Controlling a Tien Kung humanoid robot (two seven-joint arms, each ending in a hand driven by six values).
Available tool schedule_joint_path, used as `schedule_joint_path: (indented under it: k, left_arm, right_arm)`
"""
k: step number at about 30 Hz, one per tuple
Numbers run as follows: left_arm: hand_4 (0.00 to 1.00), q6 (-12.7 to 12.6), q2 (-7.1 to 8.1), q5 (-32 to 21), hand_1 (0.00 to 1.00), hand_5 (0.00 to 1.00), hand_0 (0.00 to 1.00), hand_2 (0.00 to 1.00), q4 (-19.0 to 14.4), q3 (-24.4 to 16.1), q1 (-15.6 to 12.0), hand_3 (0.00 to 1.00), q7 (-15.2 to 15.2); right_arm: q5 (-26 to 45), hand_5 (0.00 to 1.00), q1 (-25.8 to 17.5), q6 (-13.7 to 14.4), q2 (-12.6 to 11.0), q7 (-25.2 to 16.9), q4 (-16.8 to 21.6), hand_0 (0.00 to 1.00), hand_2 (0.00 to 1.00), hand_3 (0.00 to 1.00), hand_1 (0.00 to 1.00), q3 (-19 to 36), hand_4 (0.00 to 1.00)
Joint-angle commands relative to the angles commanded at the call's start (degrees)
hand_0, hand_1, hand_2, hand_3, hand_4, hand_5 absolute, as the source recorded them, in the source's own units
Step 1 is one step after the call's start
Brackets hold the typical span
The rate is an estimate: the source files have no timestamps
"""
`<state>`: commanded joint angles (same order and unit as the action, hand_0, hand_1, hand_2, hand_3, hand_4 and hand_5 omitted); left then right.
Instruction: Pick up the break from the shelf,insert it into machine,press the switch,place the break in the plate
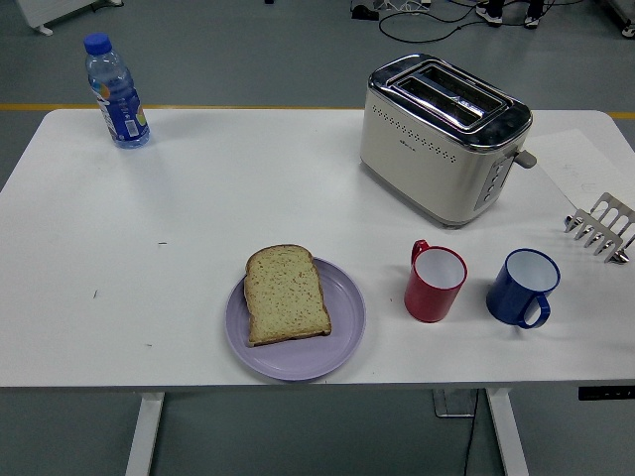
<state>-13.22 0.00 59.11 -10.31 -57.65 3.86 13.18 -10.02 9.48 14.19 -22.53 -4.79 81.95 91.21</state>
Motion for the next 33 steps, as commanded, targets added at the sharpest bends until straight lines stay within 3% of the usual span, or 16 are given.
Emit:
schedule_joint_path:
  k: [33]
  left_arm:
    - [0.258,-0.1,0.00,-2.2,0.457,0.812,0.625,0.469,0.0,0.5,0.8,0.511,-0.7]
  right_arm:
    - [0.4,0.329,1.1,-0.2,0.5,0.2,-0.1,0.647,0.635,0.579,0.611,-0.2,0.413]
